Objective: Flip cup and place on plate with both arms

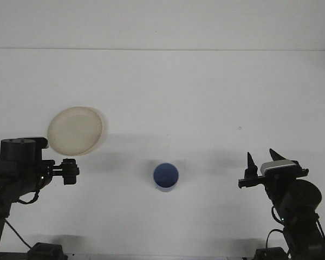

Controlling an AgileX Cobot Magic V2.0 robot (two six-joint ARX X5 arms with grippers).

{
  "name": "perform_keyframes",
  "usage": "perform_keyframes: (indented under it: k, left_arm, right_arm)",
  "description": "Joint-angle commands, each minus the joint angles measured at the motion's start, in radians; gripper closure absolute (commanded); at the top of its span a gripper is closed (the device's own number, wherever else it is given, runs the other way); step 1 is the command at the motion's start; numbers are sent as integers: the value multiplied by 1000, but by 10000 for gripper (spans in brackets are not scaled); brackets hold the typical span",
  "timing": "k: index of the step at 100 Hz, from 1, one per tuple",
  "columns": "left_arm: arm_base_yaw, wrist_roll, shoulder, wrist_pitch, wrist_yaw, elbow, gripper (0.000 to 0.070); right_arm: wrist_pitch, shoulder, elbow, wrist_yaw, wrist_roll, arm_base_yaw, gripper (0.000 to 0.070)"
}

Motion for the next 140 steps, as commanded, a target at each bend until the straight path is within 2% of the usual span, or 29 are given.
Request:
perform_keyframes:
  k: [1,32,73,105,140]
  left_arm:
    - [-16,20,24,2,2,25,195]
    - [-230,-16,188,4,-3,78,196]
    - [-506,-35,526,55,-6,332,196]
    - [-649,-26,730,78,-6,425,196]
    - [-698,-8,892,101,-7,431,197]
  right_arm:
    - [10,3,4,2,-3,1,263]
    - [10,3,4,2,-3,1,263]
    - [10,3,4,2,-3,1,263]
    - [10,3,4,2,-3,1,263]
    - [10,3,4,2,-3,1,263]
